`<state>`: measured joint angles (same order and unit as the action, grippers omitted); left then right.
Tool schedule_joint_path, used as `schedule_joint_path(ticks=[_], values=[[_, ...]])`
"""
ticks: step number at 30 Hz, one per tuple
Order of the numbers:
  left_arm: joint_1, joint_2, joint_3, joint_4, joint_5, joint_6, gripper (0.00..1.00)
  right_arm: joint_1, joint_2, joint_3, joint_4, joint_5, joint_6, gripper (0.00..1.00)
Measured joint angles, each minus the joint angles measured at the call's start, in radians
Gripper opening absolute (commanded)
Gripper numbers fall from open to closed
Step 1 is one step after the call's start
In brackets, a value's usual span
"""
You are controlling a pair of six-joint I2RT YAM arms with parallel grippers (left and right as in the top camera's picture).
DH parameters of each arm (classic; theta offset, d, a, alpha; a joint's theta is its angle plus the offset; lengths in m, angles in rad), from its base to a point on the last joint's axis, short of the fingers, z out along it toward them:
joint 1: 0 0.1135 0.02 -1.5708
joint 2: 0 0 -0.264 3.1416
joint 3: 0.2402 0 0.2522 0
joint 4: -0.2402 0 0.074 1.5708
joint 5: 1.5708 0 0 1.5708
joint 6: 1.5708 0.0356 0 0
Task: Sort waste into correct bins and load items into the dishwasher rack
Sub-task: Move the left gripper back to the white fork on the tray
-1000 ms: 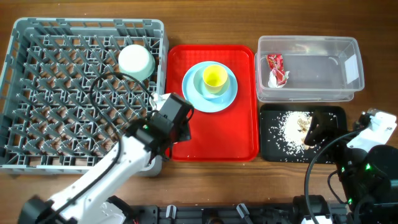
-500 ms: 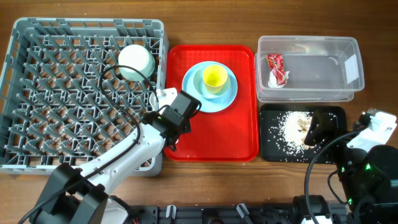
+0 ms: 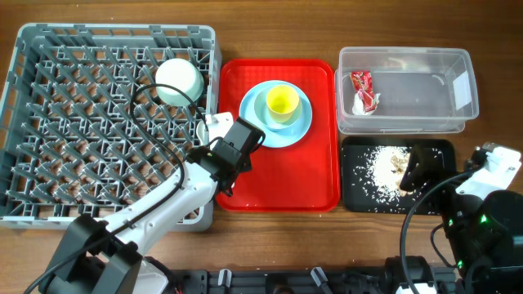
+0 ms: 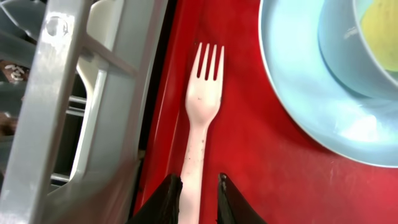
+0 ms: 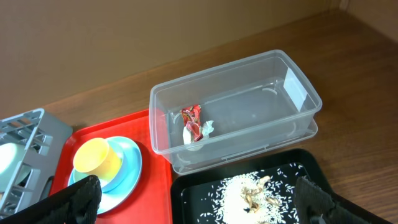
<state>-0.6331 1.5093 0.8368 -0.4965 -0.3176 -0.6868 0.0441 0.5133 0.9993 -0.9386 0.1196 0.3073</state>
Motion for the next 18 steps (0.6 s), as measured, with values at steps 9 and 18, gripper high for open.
schedule_joint_path(ticks=[9,18], values=[[0.0,0.0,0.0,0.006,0.0,0.023,0.22,0.0,0.0,0.0,0.0,0.0,0.0,1.0],[0.0,0.0,0.0,0.008,0.0,0.065,0.18,0.0,0.0,0.0,0.0,0.0,0.0,1.0]])
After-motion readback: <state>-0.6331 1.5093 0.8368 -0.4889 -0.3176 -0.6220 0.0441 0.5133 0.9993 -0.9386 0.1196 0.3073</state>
